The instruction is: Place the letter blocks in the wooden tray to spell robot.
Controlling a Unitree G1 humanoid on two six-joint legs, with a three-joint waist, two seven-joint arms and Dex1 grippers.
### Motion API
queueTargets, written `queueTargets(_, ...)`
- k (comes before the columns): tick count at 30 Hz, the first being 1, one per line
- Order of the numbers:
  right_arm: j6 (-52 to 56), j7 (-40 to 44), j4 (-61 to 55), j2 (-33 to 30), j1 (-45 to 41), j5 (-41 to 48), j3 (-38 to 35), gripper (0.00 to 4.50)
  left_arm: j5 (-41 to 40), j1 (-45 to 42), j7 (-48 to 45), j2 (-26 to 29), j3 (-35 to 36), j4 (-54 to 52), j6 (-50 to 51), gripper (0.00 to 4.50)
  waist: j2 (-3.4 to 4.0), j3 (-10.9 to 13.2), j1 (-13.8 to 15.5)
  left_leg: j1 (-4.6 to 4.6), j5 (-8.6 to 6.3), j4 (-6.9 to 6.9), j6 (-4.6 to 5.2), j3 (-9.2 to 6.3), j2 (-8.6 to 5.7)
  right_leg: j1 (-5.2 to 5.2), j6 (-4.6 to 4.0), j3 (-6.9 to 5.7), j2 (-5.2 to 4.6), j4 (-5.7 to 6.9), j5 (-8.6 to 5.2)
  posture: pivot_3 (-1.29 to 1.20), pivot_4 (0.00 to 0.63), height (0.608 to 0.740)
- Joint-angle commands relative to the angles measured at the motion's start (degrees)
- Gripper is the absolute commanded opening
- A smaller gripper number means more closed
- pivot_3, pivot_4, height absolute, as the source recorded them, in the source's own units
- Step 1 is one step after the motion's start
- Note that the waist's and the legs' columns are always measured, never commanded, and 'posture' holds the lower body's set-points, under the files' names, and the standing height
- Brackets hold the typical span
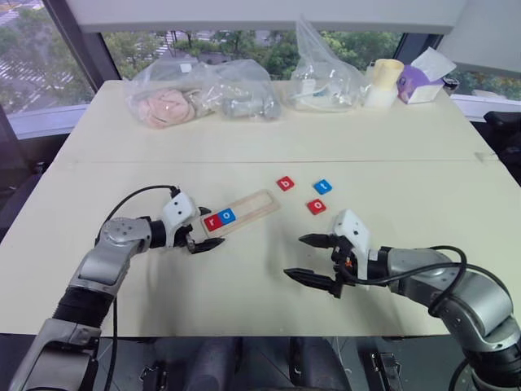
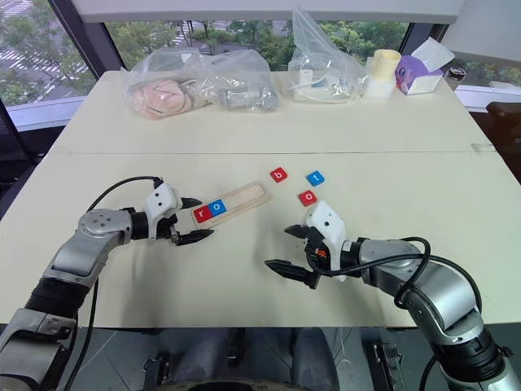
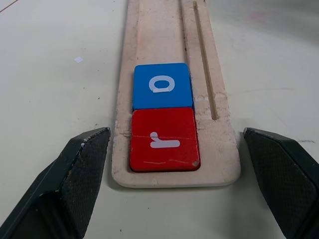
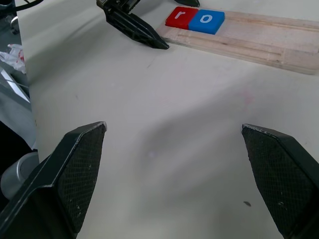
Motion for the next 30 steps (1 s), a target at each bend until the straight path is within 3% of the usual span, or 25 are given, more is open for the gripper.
queueTargets(1, 0.71, 0.15, -2.50, -0.78, -1.16, 1.50, -1.98, 4.44, 1.60, 1.57, 0.42, 0.32, -0.21, 0.65, 0.60, 4.50, 0.01, -0.01, 0.00, 0.00, 0.00, 0.00, 0.00, 0.00, 0.00, 0.00, 0.00, 0.00, 0.00, 0.00, 0.00, 0.00, 0.150, 0.740)
queueTargets(17, 2.95, -2.05, -2.76, -0.98, -2.39, 2.35, -3.69, 4.44, -0.07, 0.33, -3.40, -0.05, 0.02, 1.85, 0.22, 4.50, 0.01, -0.01, -0.05, 0.00, 0.00, 0.00, 0.00, 0.00, 0.00, 0.00, 0.00, 0.00, 0.00, 0.03, 0.00, 0.00, 0.150, 0.740)
queueTargets(18, 3.14, -2.27, -2.88, -0.85, -2.49, 2.44, -3.68, 4.50, -0.23, 0.34, -3.28, -0.23, 0.31, 1.83, 0.07, 3.93, 0.01, -0.01, -0.05, 0.00, 0.00, 0.00, 0.00, 0.00, 0.00, -0.01, 0.00, 0.00, 0.00, 0.03, 0.00, 0.00, 0.150, 0.740)
queueTargets(20, 3.65, -2.69, -3.04, -0.59, -2.89, 2.69, -3.64, 4.50, -0.76, 0.33, -3.57, -0.36, 0.58, 1.34, 0.37, 3.25, 0.00, -0.01, -0.02, 0.00, 0.00, 0.00, 0.00, 0.00, 0.00, -0.01, 0.00, 0.00, 0.00, 0.03, 0.00, 0.00, 0.150, 0.740)
queueTargets(21, 3.88, -2.85, -3.02, -0.49, -3.15, 2.85, -3.64, 4.50, -0.89, 0.36, -3.72, -0.35, 0.64, 1.01, 0.50, 3.13, 0.01, -0.01, -0.03, 0.00, 0.00, 0.00, 0.00, -0.01, 0.00, -0.01, -0.01, 0.00, 0.00, 0.03, 0.00, 0.00, 0.150, 0.740)
queueTargets(30, 4.43, -2.34, -2.03, -1.34, -3.04, 4.28, -5.86, 4.50, -3.63, -0.01, -7.73, 1.01, 1.56, -1.55, 1.71, 3.14, 0.00, -0.01, -0.05, -0.01, 0.00, 0.00, 0.00, -0.01, 0.00, -0.01, -0.01, 0.00, 0.00, 0.03, 0.00, 0.00, 0.150, 0.740)
